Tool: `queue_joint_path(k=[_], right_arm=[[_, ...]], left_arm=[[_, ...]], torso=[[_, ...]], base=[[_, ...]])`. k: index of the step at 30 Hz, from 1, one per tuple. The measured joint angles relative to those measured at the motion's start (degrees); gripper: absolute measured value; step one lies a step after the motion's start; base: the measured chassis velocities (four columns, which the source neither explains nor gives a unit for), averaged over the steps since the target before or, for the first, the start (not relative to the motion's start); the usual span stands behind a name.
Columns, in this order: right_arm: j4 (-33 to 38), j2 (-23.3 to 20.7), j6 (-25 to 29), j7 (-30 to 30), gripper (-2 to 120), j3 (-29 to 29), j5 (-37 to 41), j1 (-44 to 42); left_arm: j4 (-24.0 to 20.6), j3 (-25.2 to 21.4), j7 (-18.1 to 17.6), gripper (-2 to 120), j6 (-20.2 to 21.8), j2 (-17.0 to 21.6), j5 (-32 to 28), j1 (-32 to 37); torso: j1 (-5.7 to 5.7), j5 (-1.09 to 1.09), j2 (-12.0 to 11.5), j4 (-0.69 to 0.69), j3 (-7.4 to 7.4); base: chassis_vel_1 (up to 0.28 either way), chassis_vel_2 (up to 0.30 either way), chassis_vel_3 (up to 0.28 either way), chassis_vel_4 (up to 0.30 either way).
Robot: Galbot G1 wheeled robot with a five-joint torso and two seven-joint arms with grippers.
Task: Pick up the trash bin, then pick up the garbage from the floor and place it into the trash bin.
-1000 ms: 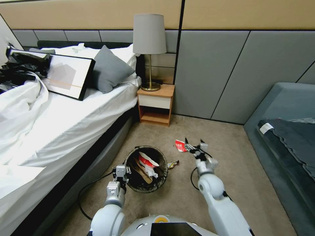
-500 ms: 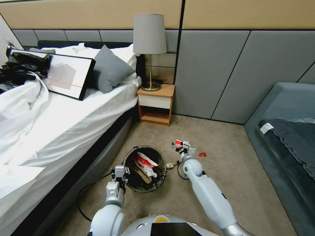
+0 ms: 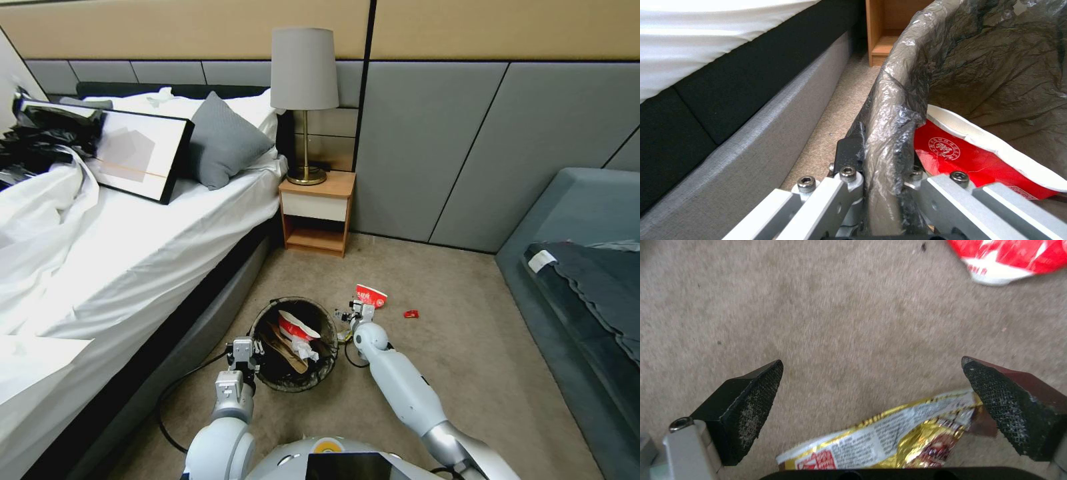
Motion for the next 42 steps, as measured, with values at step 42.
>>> queue_joint_path(k=[42], right_arm=[[-9.97,5.07,2.13,-5.24,100,8.88,-8.05,-3.08]], left_arm=[[0.28,0.77,-0.23,2,-0.09,0.40,-0.06,0.12]], torso=[[0.00,0.00,0.00,0.00,0.00]], base=[[0.000,0.000,0.000,0.000]])
